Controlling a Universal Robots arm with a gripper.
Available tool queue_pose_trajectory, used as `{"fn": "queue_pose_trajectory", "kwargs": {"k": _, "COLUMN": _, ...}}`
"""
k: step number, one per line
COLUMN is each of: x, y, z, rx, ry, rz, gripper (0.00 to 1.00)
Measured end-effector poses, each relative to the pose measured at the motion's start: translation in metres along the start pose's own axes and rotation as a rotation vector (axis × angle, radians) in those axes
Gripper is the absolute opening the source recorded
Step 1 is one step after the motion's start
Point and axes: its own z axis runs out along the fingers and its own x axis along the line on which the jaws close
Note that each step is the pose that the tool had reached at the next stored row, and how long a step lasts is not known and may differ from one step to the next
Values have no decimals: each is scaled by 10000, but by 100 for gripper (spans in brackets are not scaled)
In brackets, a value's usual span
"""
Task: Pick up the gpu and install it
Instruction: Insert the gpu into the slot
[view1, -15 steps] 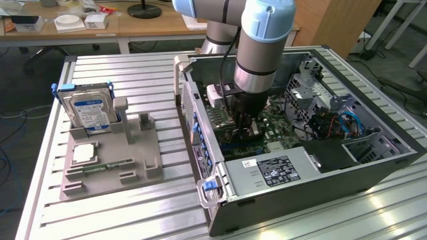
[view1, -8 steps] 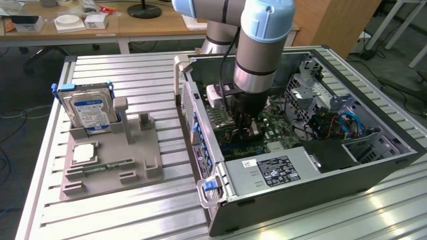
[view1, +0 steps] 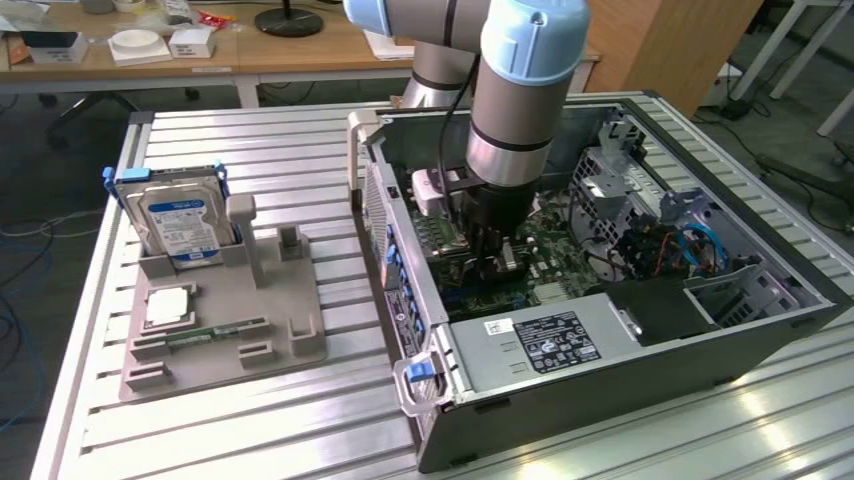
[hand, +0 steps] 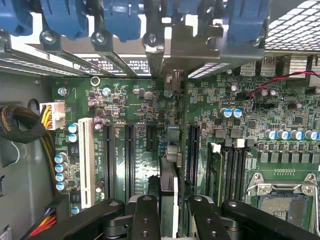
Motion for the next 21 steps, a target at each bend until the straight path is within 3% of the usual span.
{"fn": "queue_pose_trajectory", "kwargs": {"k": 21, "x": 0, "y": -5, "z": -28, "rx": -7, "ry": 0, "rz": 0, "gripper": 27}}
